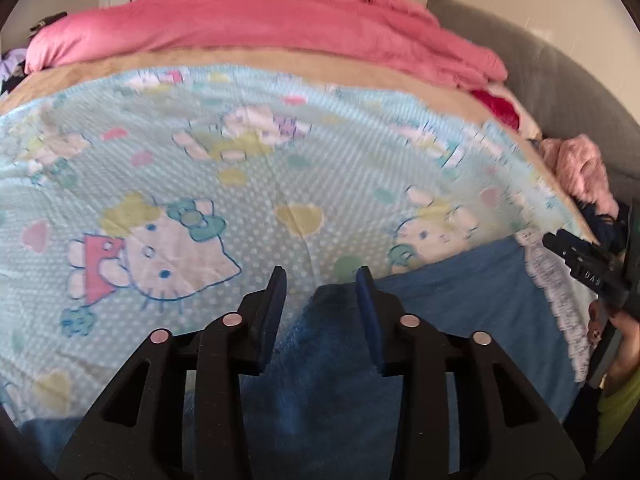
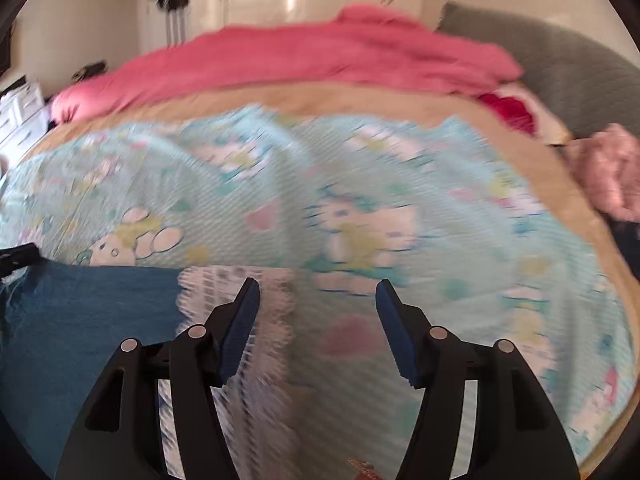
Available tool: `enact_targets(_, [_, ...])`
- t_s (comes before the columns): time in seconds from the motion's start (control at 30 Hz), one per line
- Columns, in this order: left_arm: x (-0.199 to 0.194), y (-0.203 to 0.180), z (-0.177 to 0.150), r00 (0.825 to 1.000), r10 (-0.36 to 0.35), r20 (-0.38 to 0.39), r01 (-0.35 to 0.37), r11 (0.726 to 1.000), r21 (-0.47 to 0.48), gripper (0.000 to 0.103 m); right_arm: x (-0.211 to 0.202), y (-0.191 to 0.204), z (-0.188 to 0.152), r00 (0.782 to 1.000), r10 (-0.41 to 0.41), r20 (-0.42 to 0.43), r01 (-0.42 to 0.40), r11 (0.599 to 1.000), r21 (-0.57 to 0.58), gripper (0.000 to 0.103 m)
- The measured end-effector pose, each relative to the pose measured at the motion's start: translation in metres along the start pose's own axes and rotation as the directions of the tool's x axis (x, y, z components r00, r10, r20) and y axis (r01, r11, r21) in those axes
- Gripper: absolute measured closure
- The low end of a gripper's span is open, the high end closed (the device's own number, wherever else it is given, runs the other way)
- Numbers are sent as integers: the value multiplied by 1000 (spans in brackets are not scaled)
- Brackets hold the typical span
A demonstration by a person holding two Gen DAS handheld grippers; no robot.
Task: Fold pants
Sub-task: 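Smooth the pants flat and open both tools above them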
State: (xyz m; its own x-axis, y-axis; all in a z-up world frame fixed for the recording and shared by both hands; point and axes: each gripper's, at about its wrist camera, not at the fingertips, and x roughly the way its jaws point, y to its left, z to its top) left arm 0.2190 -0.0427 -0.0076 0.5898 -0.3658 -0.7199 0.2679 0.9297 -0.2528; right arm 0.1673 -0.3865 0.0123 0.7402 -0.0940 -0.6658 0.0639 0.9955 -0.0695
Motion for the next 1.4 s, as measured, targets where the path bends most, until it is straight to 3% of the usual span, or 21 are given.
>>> enact_targets(0.03, [-9, -3, 0, 1000, 5, 20, -5, 1000, 11, 62, -12, -10, -2, 1000, -2, 27, 1, 999, 36, 43])
enact_targets(0.1, [-30, -9, -4, 998, 12, 53, -14, 999, 42, 54, -27, -27, -6, 998, 47, 34, -50, 991, 122, 32])
enact_targets(0.2, [-56, -15, -13, 998, 9, 70, -14, 996, 84, 43, -42, -42, -27, 977, 215, 11, -211, 947, 243, 31])
enact_targets(0.37, [-97, -13, -46, 996, -1, 89, -6, 997, 73, 33, -65, -44, -59, 935, 351, -55, -322, 902, 286, 31])
enact_targets(0.53, [-99, -11, -90, 999, 37, -15, -36, 997, 63, 29, -67, -33, -81, 915, 367, -170, -318, 912, 260, 31])
enact_targets(0.67, [-94, 1, -114, 987, 144, -78, -140, 989, 52, 25, -70, -19, -92, 904, 380, -193, -334, 913, 234, 31])
enact_targets(0.73, [-89, 12, -118, 984, 140, -106, -139, 990, 23, 24, -68, -19, -95, 905, 378, -193, -330, 912, 242, 32])
enact_targets(0.8, [-84, 13, -120, 983, 143, -117, -142, 990, 21, 24, -69, -17, -98, 903, 382, -196, -333, 912, 239, 50])
enact_targets(0.9, [-81, 9, -122, 982, 154, -114, -149, 988, 47, 18, -71, -12, -101, 892, 403, -203, -361, 908, 213, 59])
enact_targets(0.93, [-81, 8, -123, 981, 159, -112, -154, 987, 53, 18, -71, -13, -102, 892, 405, -199, -364, 907, 213, 63])
enact_targets(0.97, [-81, 7, -125, 981, 162, -111, -156, 986, 56, 18, -73, -17, -103, 893, 406, -193, -362, 904, 227, 75])
enact_targets(1.03, [-82, 9, -124, 982, 152, -111, -147, 988, 48, 18, -79, -21, -103, 896, 408, -175, -366, 902, 229, 81])
enact_targets(1.17, [-84, 15, -123, 986, 123, -108, -122, 992, 20, 17, -95, -14, -105, 928, 319, -192, -299, 946, 127, 82])
enact_targets(1.33, [-83, 14, -125, 986, 128, -107, -125, 992, 30, 17, -85, -12, -114, 931, 290, -221, -268, 955, 127, 78])
enact_targets(1.4, [-84, 16, -125, 988, 116, -102, -115, 993, 21, 17, -86, -16, -113, 933, 288, -218, -261, 955, 144, 65])
